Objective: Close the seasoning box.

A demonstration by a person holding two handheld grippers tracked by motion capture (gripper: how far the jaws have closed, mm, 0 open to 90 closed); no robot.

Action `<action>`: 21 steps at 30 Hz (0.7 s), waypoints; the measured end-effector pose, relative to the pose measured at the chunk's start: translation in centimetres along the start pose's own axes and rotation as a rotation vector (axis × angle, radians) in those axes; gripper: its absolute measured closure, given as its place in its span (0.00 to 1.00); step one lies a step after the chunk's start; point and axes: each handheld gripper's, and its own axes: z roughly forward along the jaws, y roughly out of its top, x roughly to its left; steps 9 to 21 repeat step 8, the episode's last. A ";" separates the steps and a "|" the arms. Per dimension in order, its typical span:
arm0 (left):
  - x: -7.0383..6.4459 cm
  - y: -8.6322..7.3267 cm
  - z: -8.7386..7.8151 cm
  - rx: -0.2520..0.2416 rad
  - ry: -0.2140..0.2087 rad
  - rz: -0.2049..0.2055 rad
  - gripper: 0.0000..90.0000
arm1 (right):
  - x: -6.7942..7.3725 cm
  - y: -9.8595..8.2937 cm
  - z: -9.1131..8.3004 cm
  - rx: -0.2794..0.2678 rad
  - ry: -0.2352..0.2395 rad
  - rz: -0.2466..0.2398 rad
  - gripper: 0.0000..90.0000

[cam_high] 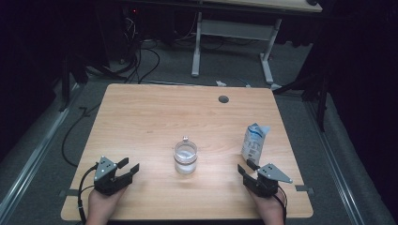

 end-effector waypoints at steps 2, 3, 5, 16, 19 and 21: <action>0.0 0.0 -0.1 0.002 0.001 0.003 0.52 | 0.2 0.0 0.2 0.001 0.005 -0.010 0.62; 0.1 0.0 -0.1 0.001 0.002 0.003 0.52 | 0.3 -0.1 0.3 0.007 0.007 -0.010 0.62; 0.2 -0.1 -0.2 0.003 0.003 0.001 0.52 | 0.4 -0.2 0.5 0.017 0.010 -0.020 0.62; 0.2 -0.1 -0.2 0.003 0.001 0.000 0.52 | 0.6 -0.2 0.7 0.019 0.014 -0.023 0.62; 0.2 -0.1 -0.2 0.003 0.001 0.000 0.52 | 0.6 -0.2 0.7 0.019 0.014 -0.023 0.62; 0.2 -0.1 -0.2 0.003 0.001 0.000 0.52 | 0.6 -0.2 0.7 0.019 0.014 -0.023 0.62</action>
